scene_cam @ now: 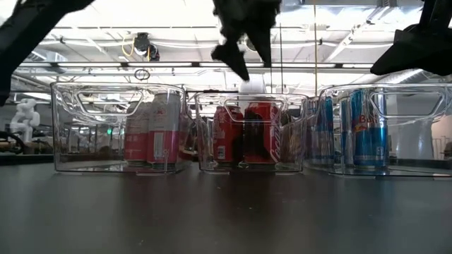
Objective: Sort soda cans
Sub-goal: Put the red soda can into the center transparent bin
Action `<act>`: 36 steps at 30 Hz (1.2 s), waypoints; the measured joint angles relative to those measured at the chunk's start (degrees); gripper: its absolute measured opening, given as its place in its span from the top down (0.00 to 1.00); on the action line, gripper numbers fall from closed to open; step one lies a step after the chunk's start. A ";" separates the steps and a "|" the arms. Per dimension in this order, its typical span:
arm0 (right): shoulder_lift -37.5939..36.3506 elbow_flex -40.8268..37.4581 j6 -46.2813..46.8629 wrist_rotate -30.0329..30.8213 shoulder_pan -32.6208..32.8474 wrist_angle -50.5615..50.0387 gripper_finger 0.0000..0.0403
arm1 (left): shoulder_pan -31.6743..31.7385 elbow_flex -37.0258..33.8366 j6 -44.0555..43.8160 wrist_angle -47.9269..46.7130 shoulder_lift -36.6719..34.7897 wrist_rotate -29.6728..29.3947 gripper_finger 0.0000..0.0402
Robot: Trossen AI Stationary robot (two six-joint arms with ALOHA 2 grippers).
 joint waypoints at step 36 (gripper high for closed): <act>0.02 0.00 12.49 6.39 -0.17 6.16 0.05 | -45.91 -58.45 -58.54 -5.02 -52.72 -19.18 0.11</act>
